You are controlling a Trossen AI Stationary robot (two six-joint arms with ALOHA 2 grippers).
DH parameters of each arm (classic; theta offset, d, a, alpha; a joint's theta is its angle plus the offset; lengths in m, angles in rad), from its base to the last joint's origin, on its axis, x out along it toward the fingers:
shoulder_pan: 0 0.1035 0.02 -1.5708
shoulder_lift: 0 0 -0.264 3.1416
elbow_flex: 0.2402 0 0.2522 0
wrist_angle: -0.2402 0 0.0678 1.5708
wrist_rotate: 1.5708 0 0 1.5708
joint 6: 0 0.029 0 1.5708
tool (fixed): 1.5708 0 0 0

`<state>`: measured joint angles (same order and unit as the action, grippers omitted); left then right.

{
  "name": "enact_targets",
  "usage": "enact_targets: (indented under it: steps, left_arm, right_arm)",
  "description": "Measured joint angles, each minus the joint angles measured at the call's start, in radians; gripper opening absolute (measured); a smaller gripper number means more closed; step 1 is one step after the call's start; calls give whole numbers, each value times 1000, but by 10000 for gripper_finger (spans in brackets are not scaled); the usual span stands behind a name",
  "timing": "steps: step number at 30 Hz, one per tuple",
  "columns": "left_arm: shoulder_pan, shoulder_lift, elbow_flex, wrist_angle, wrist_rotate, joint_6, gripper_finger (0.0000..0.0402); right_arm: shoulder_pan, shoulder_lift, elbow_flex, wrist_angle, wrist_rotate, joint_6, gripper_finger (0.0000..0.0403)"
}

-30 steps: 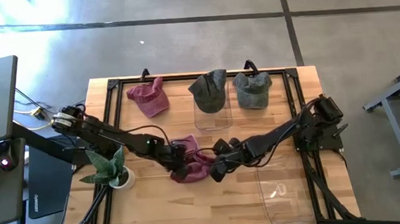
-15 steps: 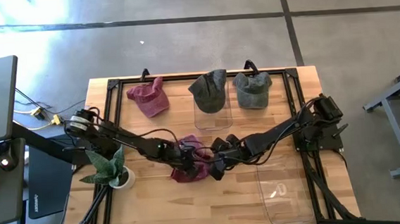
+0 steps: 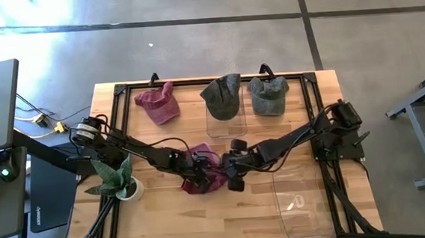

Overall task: Pick & Place hat
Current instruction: Put the bottom red cap into the bottom transparent bin

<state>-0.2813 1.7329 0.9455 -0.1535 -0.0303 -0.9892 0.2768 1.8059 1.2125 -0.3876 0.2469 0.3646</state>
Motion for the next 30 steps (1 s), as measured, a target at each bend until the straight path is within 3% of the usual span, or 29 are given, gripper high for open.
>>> enact_targets:
  steps: [5,11,13,17,23,30]
  left_arm:
    - [0,0,0,0,-11,13,71]
    - [0,0,0,-2,-41,18,71]
    - [0,5,0,3,-74,27,71]
    - [0,35,0,9,-82,45,71]
    - [5,58,1,29,-23,52,71]
    - [82,4,14,16,226,202,71]
  right_arm:
    - [-22,40,0,62,-54,-40,148]
    - [-23,41,0,77,71,82,33]
    - [-23,38,0,79,98,123,12]
    - [-23,33,0,27,158,338,30]
    - [-24,-4,0,-15,189,528,9]
    - [-30,-30,0,-37,182,597,15]
